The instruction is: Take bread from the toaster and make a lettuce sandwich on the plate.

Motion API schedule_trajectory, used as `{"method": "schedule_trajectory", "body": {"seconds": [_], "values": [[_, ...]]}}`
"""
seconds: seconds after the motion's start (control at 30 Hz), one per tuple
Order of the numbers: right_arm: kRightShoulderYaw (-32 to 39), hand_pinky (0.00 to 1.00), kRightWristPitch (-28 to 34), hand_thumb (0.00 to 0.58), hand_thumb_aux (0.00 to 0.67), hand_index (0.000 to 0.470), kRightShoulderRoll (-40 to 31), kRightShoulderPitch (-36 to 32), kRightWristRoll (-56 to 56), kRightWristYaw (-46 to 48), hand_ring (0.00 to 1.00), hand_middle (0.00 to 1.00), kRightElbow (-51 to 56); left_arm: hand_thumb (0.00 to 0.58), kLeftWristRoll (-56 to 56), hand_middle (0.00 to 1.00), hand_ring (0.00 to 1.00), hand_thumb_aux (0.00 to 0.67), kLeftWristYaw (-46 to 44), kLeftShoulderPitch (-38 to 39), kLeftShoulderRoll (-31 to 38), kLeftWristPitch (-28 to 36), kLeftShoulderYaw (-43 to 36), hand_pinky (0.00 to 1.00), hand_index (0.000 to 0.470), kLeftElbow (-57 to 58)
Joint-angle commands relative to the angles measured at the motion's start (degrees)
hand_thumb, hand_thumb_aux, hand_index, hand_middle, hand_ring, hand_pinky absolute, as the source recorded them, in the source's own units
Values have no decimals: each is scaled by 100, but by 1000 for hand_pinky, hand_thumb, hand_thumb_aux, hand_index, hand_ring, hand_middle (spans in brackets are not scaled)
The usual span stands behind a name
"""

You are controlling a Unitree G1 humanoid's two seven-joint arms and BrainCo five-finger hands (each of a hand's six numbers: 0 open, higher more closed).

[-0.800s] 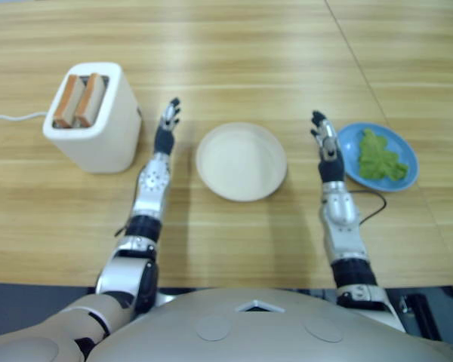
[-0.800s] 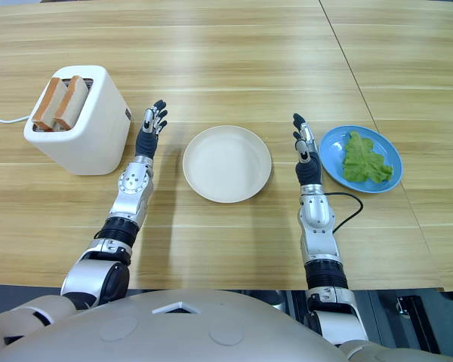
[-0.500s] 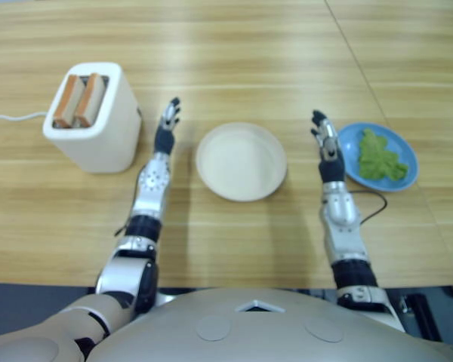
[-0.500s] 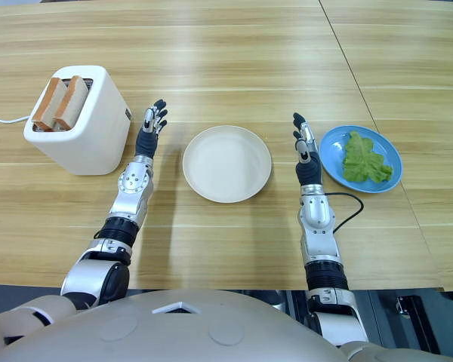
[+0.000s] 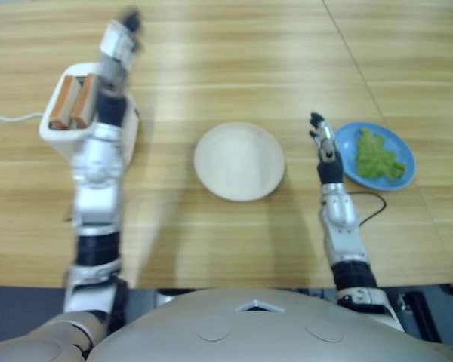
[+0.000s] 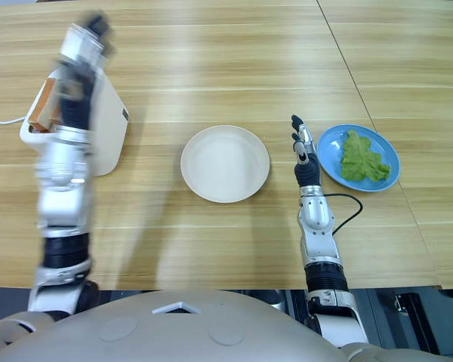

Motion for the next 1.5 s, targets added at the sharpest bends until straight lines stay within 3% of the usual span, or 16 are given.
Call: {"method": "schedule_trajectory", "body": {"seconds": [0.03, 0.2, 0.53, 1.17, 1.5], "values": [[3, 0, 61, 0, 0, 0, 26, 60, -80, -56, 0, 0, -47, 0, 582, 0, 0, 0, -53, 390, 707, 327, 921, 0, 0, 431], [30, 0, 65, 0, 0, 0, 42, 46, -138, -77, 0, 0, -35, 0, 2103, 0, 0, 0, 570, 985, 1435, 115, 1087, 0, 0, 1658], [17, 0, 118, 0, 0, 0, -17, 41, -120, -49, 0, 0, -149, 0, 4163, 0, 0, 0, 1555, 1186, 1756, 378, 20, 0, 0, 3111], [14, 0, 231, 0, 0, 0, -50, 164, -120, -27, 0, 0, -332, 0, 5047, 0, 0, 0, 1853, 784, 1886, 1236, -1131, 0, 0, 4313], [-9, 0, 241, 0, 0, 0, -65, 243, -112, -33, 0, 0, -368, 0, 5248, 0, 0, 0, 1950, 598, 1861, 1577, -1474, 0, 0, 4216]]}}
